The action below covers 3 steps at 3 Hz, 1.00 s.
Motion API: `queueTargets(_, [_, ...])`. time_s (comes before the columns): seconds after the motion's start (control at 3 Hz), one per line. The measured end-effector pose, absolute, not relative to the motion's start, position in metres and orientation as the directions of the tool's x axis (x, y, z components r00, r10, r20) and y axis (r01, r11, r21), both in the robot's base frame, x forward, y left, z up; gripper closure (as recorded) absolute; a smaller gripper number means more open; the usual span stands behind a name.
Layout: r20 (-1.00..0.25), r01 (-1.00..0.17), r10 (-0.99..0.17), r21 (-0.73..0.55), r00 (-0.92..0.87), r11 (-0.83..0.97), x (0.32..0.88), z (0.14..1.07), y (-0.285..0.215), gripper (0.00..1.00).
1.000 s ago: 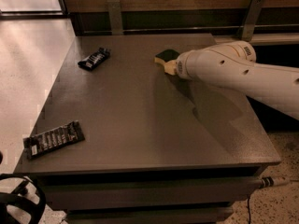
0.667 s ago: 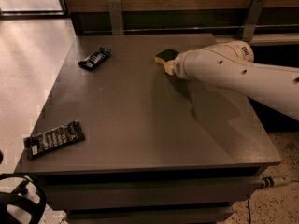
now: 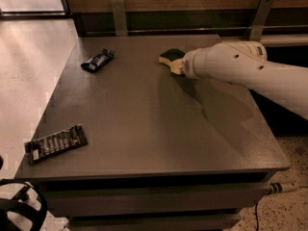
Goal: Move sponge near rxbar chocolate
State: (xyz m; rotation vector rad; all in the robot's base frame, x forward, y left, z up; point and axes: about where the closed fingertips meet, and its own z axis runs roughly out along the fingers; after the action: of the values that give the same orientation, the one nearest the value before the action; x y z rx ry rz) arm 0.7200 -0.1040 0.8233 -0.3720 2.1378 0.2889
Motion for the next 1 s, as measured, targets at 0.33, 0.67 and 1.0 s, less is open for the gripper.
queueTargets(0.33, [-0.837,-0.397,-0.17,0.061,-0.52,0.916,0.717,0.832,-0.125,1.0])
queueTargets(0.67, [-0.835,-0.415,-0.189,0.052,-0.517,0.908,0.711,0.839,-0.148,1.0])
queueTargets(1.0, [-0.83,-0.425,-0.21,0.036,-0.517,0.904,0.703,0.847,-0.169,1.0])
